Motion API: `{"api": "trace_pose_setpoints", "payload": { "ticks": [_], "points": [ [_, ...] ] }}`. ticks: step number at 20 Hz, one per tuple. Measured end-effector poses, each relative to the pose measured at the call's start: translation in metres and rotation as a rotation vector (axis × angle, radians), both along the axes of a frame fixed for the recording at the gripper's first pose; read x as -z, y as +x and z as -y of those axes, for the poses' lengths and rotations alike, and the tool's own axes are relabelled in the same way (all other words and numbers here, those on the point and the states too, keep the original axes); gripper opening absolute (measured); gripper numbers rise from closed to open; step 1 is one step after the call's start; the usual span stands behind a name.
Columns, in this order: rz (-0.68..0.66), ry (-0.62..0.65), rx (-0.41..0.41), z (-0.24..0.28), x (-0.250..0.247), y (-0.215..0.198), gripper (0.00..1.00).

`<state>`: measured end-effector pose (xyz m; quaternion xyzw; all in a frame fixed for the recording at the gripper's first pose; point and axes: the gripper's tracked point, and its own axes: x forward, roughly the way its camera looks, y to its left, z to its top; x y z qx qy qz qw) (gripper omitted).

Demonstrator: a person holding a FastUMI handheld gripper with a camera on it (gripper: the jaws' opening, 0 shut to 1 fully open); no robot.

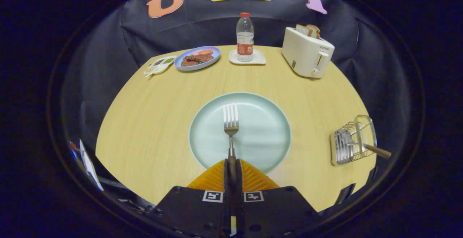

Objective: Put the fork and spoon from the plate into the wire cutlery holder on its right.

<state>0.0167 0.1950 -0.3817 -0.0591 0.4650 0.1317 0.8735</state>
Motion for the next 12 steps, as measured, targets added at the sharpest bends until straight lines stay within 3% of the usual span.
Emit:
{"api": "trace_pose_setpoints", "payload": {
  "ticks": [7,12],
  "points": [
    [-0.004,0.082,-0.032,0.048,-0.037,-0.010,0.06],
    [-0.050,0.118,0.040,0.111,-0.043,-0.009,0.06]
  ]
}}
